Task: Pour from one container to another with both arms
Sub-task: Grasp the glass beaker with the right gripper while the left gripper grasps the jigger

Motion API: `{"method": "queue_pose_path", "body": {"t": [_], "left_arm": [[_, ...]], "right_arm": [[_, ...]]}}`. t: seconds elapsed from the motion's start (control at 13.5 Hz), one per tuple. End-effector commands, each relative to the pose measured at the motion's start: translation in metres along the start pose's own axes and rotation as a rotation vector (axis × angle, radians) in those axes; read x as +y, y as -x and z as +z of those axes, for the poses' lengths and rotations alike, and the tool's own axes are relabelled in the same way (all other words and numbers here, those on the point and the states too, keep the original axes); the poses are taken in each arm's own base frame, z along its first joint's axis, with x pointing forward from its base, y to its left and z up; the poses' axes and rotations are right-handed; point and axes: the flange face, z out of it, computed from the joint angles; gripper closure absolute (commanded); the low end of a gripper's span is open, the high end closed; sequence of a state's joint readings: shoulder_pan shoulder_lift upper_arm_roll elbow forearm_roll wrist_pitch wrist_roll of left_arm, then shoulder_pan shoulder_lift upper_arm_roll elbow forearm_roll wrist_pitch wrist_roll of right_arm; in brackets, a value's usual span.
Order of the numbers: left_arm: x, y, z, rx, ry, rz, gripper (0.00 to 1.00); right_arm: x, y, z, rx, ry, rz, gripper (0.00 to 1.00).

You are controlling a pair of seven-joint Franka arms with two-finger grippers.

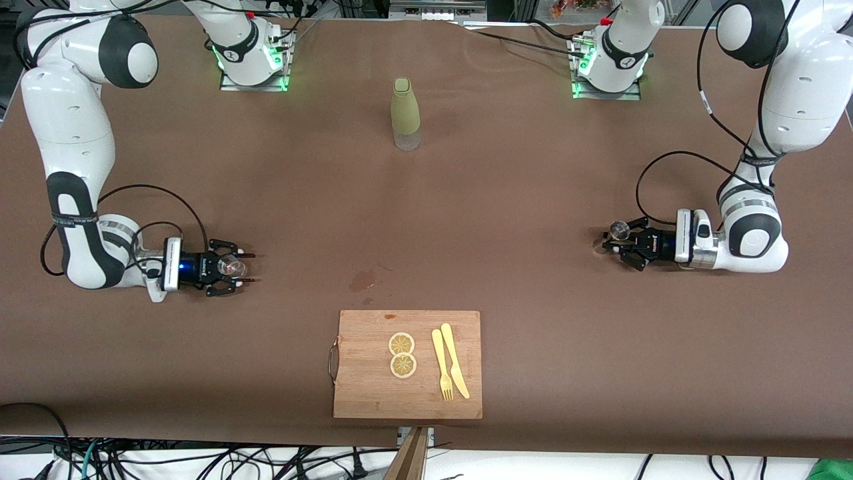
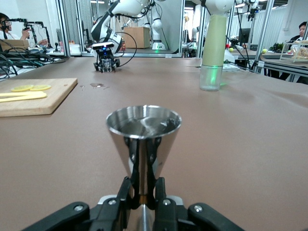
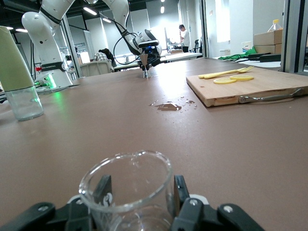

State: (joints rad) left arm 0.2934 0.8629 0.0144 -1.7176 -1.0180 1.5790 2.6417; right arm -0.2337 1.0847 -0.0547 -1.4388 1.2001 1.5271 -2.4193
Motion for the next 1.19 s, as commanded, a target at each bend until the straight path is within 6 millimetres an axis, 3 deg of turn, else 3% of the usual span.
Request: {"method": "queue_pose_path", "body": {"t": [0.0, 0.15, 0.52, 0.59, 0.89, 1.11], "left_arm": [[0.0, 0.003, -0.006, 0.012, -0.007, 0.04, 1.0], [-0.002, -0.003, -0.012, 0.005, -0.015, 0.047, 1.0], [-0.021, -0.048, -0.038, -0.093, -0.072, 0.045, 1.0], [-0.027, -0.059, -0.033, -0.11, -0.07, 0.046, 1.0], [-0.053, -0.092, 0.015, -0.149, -0.046, 0.013, 1.0], [-0.078, -0.111, 0.088, -0.094, -0.097, -0.033, 1.0]], "right_arm": [[0.0, 0.011, 0.005, 0.013, 0.009, 0.0, 0.48], [0.001, 0.012, 0.004, 0.009, 0.014, 0.007, 0.52], [0.013, 0.0, 0.001, -0.014, 0.027, -0.008, 0.63], [0.013, -0.001, 0.004, -0.016, 0.024, -0.009, 0.66], [0.018, -0.007, 0.006, -0.001, 0.042, -0.012, 0.7], [0.031, -0.027, 0.0, -0.009, 0.05, 0.008, 0.7]]}}
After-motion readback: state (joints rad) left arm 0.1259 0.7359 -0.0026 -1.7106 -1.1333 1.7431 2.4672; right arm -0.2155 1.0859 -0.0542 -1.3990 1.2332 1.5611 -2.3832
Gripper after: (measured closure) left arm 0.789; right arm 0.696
